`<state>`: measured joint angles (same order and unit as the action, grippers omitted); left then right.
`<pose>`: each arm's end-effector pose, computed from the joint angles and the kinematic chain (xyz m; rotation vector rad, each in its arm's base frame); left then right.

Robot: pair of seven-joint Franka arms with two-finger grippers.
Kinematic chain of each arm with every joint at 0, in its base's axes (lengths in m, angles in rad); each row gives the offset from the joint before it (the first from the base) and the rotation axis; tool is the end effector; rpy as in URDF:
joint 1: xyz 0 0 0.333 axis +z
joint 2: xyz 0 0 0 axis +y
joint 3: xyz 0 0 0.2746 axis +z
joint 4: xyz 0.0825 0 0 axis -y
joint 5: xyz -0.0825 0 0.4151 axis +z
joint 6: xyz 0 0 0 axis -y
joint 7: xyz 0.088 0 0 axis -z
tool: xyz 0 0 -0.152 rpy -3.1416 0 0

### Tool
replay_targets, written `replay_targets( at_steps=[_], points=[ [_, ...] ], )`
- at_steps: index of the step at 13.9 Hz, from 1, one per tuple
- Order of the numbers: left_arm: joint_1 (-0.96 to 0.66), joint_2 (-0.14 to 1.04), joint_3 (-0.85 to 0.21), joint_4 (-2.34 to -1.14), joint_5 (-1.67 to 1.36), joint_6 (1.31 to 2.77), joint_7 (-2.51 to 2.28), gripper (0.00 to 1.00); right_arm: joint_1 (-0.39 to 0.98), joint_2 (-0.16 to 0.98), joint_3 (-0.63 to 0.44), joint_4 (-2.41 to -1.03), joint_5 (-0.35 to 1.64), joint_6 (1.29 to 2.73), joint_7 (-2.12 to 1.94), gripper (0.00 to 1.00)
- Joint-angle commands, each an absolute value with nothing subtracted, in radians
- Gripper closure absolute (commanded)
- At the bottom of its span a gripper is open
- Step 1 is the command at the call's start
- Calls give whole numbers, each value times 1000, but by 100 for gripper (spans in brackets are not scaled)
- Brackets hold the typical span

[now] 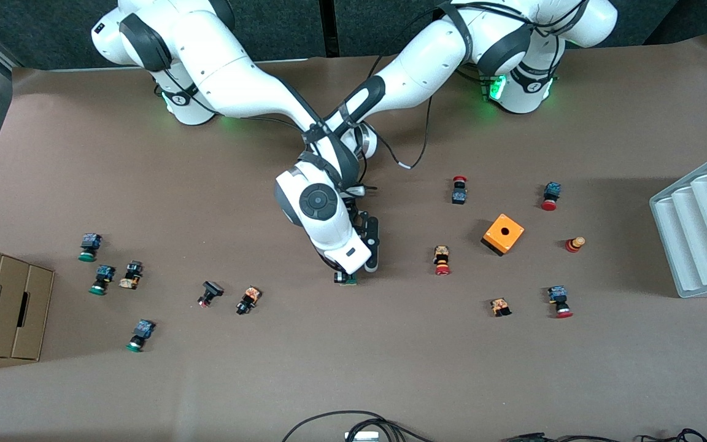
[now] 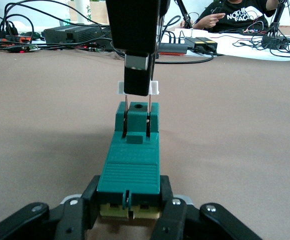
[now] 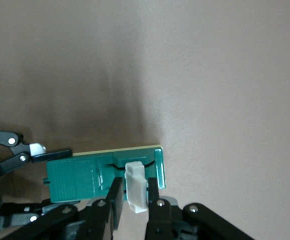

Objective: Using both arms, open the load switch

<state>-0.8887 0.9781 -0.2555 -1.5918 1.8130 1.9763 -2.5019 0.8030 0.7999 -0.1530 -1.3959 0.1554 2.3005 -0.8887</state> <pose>0.3720 -0.5584 0.0046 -2.5904 -0.1575 -1.7211 0.5784 0.4684 0.1523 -2.3008 -2.1300 -0.1821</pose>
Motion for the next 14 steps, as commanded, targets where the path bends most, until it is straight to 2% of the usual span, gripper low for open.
replay_targets(
  at_steps=[1,14],
  points=[
    [-904,1006,-249,-1565,1819,1982,-2530,83,815,758,-160,-1431,170,2269,-882,74],
    [-904,1006,-249,-1566,1819,1982,-2531,83,836,753,-158,-1453,170,2257,-801,74]
  ],
)
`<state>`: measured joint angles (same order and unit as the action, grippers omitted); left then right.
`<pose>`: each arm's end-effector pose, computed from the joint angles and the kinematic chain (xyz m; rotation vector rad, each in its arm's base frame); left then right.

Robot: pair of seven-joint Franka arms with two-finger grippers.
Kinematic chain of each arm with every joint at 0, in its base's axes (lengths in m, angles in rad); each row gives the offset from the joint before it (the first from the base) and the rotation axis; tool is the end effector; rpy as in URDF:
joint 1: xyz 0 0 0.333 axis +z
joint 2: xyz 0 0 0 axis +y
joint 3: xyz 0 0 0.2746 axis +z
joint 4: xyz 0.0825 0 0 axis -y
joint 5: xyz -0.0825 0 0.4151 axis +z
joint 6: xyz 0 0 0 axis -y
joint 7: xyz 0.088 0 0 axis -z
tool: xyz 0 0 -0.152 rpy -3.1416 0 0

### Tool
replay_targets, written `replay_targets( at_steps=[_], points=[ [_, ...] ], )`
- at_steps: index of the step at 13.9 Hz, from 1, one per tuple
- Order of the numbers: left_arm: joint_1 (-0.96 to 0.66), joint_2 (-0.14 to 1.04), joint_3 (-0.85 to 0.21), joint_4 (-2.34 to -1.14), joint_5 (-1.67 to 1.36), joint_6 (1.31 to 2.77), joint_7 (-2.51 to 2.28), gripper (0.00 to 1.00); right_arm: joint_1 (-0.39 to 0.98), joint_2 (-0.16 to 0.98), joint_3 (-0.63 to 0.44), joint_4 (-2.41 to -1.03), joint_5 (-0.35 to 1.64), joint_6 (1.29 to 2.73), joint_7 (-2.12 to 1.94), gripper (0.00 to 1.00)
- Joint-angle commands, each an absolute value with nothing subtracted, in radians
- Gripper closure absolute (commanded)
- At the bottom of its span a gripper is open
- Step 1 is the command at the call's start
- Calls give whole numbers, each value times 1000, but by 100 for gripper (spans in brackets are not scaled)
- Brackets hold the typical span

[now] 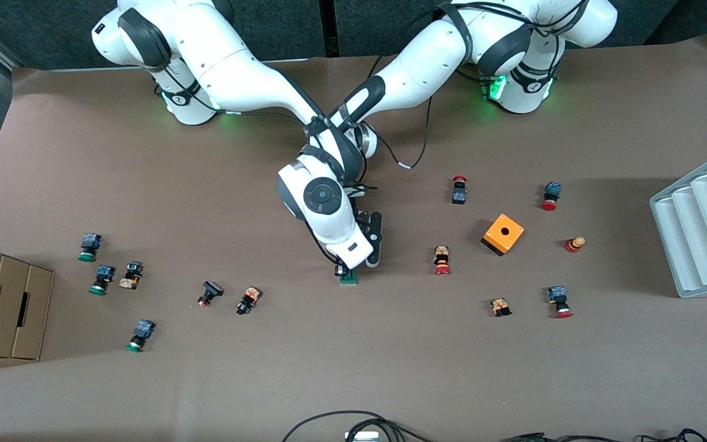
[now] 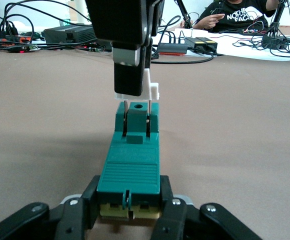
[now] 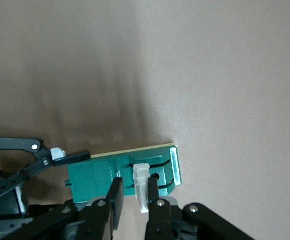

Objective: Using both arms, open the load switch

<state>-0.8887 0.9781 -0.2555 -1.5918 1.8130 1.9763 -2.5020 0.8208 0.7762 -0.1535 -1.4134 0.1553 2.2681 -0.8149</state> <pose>0.3720 -0.5584 0.0046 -2.5904 -0.1577 -1.7212 0.5657 0.4745 0.1579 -2.3553 -2.0570 -0.1405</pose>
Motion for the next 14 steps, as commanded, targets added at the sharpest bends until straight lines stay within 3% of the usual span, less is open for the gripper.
replay_targets(
  at_steps=[1,14],
  points=[
    [-904,1006,-249,-1565,1819,1982,-2531,83,836,753,-158,-1453,170,2256,-799,74],
    [-903,1006,-249,-1565,1821,1982,-2528,83,827,710,-140,-1517,169,2244,-747,74]
  ],
)
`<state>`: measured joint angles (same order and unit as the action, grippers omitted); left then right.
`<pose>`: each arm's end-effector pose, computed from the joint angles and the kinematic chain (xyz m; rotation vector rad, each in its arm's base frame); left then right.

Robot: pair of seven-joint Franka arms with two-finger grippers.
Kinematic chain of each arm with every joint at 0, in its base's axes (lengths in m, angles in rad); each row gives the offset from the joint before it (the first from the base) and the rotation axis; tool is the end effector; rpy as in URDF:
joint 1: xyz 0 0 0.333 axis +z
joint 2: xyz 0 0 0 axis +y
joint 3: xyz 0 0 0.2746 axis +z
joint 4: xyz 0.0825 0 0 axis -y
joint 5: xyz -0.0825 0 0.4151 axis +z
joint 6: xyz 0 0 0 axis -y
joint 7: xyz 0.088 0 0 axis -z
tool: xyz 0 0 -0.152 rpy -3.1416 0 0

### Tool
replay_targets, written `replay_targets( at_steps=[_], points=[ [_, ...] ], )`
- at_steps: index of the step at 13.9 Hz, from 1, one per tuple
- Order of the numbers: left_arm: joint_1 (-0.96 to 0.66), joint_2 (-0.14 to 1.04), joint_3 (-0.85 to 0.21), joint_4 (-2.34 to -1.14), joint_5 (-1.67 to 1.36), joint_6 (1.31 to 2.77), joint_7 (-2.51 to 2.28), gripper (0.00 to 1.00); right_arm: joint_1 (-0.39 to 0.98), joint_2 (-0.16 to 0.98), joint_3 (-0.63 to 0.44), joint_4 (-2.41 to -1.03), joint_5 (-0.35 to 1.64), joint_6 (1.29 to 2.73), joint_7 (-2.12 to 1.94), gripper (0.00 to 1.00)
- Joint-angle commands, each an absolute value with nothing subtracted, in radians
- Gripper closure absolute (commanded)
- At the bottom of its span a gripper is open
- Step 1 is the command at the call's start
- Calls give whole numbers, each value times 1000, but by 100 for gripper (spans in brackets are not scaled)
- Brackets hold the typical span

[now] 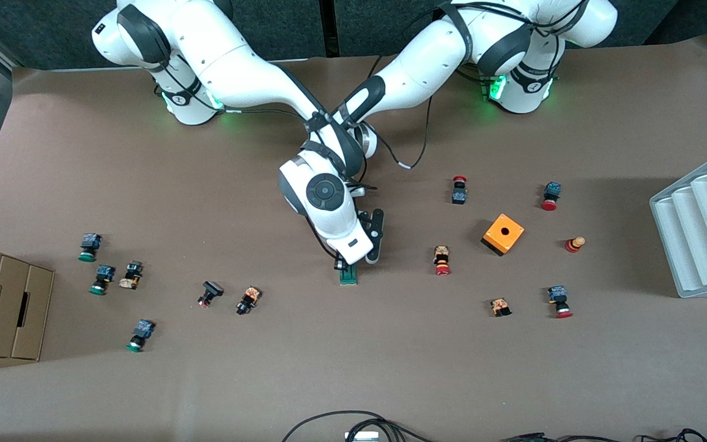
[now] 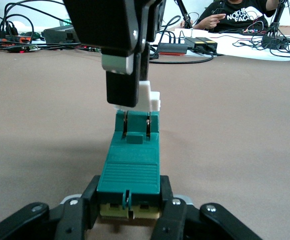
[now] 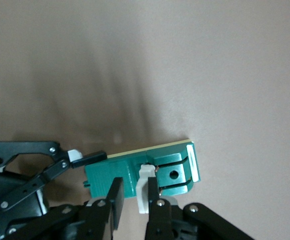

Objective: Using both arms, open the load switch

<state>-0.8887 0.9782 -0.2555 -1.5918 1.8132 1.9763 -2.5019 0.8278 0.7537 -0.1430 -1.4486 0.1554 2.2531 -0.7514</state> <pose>0.3719 -0.5584 0.0045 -2.5903 -0.1572 -1.7212 0.5515 0.4765 0.1552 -2.3998 -1.9864 -0.0945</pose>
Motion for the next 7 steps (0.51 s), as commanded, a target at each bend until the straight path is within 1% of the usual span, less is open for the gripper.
replay_targets(
  at_steps=[1,7],
  points=[
    [-904,1006,-249,-1565,1821,1982,-2528,83,824,706,-140,-1525,169,2244,-749,74],
    [-903,1006,-250,-1565,1822,1982,-2528,83,830,703,-140,-1532,169,2244,-744,74]
  ],
)
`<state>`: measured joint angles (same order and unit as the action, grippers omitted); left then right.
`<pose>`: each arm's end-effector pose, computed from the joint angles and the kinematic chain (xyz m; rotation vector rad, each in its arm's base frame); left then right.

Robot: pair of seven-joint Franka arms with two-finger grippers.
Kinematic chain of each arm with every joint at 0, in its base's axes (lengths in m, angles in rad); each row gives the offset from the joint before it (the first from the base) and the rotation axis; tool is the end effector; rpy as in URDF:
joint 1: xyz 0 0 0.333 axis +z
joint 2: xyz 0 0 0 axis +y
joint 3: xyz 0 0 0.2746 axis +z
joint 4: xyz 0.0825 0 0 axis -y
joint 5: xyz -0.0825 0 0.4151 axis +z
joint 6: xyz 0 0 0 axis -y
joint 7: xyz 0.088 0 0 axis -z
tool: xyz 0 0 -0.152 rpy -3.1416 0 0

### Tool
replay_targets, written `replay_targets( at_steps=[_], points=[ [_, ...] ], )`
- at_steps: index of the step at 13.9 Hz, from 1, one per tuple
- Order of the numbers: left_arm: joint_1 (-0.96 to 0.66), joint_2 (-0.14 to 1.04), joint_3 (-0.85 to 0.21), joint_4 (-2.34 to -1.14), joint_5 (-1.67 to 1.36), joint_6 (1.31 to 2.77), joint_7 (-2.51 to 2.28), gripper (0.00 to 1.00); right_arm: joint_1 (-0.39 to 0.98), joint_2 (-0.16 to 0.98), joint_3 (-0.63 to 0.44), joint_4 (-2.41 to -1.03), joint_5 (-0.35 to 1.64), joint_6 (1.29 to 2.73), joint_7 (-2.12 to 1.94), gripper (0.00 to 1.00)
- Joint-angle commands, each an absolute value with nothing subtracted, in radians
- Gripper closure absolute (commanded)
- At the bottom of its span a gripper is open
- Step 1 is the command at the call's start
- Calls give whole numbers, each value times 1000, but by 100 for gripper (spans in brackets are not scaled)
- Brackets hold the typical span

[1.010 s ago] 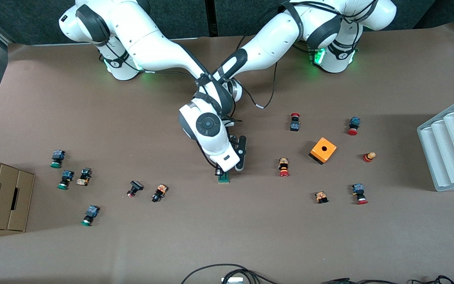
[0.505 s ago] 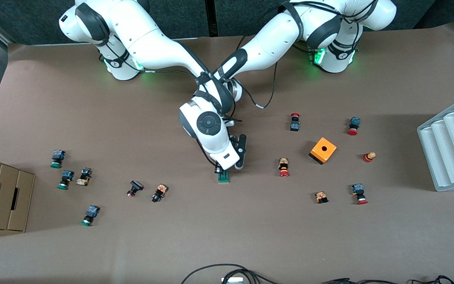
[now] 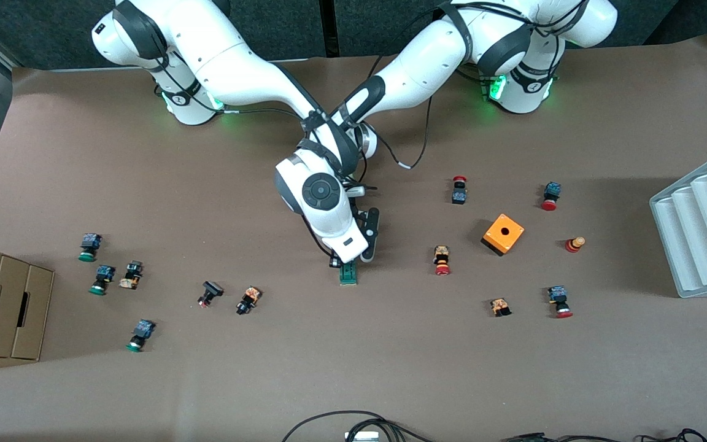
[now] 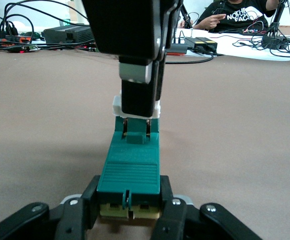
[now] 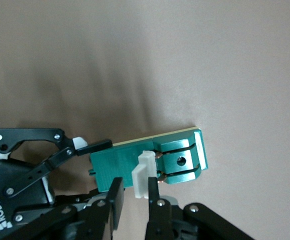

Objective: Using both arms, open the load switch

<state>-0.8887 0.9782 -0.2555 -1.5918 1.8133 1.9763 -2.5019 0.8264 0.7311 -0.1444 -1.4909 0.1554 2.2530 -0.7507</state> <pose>0.3719 -0.5584 0.0045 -2.5903 -0.1571 -1.7213 0.5464 0.4674 0.1514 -2.4073 -1.9775 -0.0640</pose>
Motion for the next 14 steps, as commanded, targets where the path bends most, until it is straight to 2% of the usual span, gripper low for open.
replay_targets(
  at_steps=[1,14],
  points=[
    [-902,1006,-249,-1565,1822,1982,-2528,83,830,703,-140,-1534,170,2244,-744,74],
    [-902,1005,-250,-1565,1822,1983,-2530,83,836,703,-126,-1534,170,2244,-661,74]
  ],
)
